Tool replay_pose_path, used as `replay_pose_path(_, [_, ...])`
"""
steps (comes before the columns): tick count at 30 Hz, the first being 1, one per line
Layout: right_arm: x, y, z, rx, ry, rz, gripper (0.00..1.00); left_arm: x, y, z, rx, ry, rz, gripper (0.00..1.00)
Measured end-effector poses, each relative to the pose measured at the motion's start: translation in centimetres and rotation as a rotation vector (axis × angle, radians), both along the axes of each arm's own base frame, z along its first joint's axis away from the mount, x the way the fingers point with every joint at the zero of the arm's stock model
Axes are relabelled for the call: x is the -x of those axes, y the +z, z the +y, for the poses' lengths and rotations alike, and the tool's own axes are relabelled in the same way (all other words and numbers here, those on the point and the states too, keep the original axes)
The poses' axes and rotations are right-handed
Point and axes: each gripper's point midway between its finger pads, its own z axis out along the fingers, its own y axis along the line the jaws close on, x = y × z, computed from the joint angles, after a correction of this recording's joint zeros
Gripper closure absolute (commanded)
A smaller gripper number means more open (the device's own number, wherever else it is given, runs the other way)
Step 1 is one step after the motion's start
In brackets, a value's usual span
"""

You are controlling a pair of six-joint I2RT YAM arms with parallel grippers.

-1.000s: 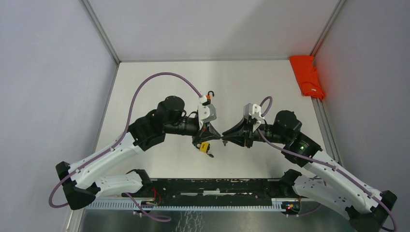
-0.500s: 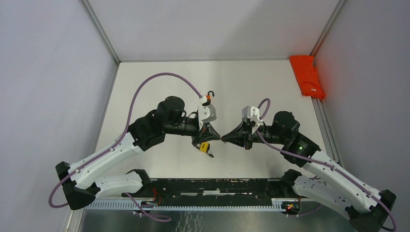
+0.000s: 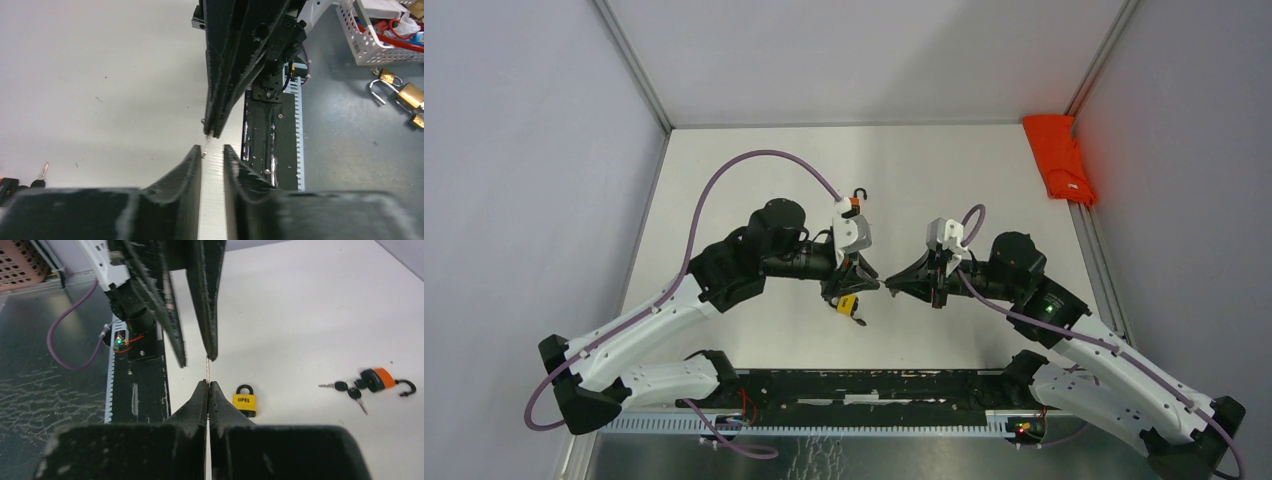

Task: Unlock with the key

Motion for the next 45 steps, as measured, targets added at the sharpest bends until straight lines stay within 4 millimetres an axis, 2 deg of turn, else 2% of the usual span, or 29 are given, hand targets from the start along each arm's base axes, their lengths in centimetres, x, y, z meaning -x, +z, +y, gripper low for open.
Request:
replay_pose_path(10, [-1.7, -2.4, -1.3, 0.096, -0.138, 0.053, 1.00, -1.3, 0.0, 0.4, -0.012, 0.077, -0.028, 0.57])
replay_pose_path(15, [-3.2, -3.1, -2.6, 0.165, -0.255, 0.088, 1.00, -3.7, -0.9, 0.9, -0.057, 0.207, -0.057, 0.54])
replay_pose_path(17, [-3.9, -3.4, -3.2, 0.187, -0.314, 0.102, 1.00, -5.2, -2.5, 0.9, -0.116, 0.277, -0.042, 0.55])
replay_pose_path(20, [-4.4, -4.1, -4.3, 0.209, -0.386, 0.126, 1.00, -7.6, -6.7, 0.3, -0.254, 0.376, 0.022, 0.52])
replay_pose_path(21, [-4.4, -4.2, -4.6, 0.210, -0.401, 0.128, 1.00, -8.2, -8.8, 0.2, -0.312, 0.405, 0.054, 0.49])
replay_pose_path(24, [-4.2, -4.6, -5.4, 0.200, -0.435, 0.138, 1.00, -8.5, -14.2, 0.8, -0.462, 0.464, 0.142, 0.46])
replay_pose_path(26, [-4.0, -5.0, -5.7, 0.197, -0.447, 0.149, 1.00, -7.9, -16.7, 1.8, -0.532, 0.493, 0.198, 0.44])
replay_pose_path(29, [-3.5, -6.7, -6.1, 0.207, -0.458, 0.184, 1.00, -7.5, -18.2, 2.6, -0.568, 0.541, 0.252, 0.43])
replay_pose_path(36, [-2.5, -11.0, -6.7, 0.248, -0.461, 0.269, 1.00, -8.2, -20.0, 3.4, -0.583, 0.690, 0.365, 0.37])
replay_pose_path(38, [-2.3, -11.6, -6.7, 0.250, -0.459, 0.284, 1.00, -8.0, -20.9, 3.9, -0.591, 0.722, 0.401, 0.37])
replay_pose_path(43, [-2.3, -11.6, -5.8, 0.220, -0.432, 0.293, 1.00, -7.9, -22.5, 5.3, -0.619, 0.765, 0.443, 0.39])
replay_pose_path(45, [-2.3, -12.2, -5.2, 0.211, -0.411, 0.306, 1.00, -8.3, -22.7, 5.6, -0.612, 0.779, 0.446, 0.46])
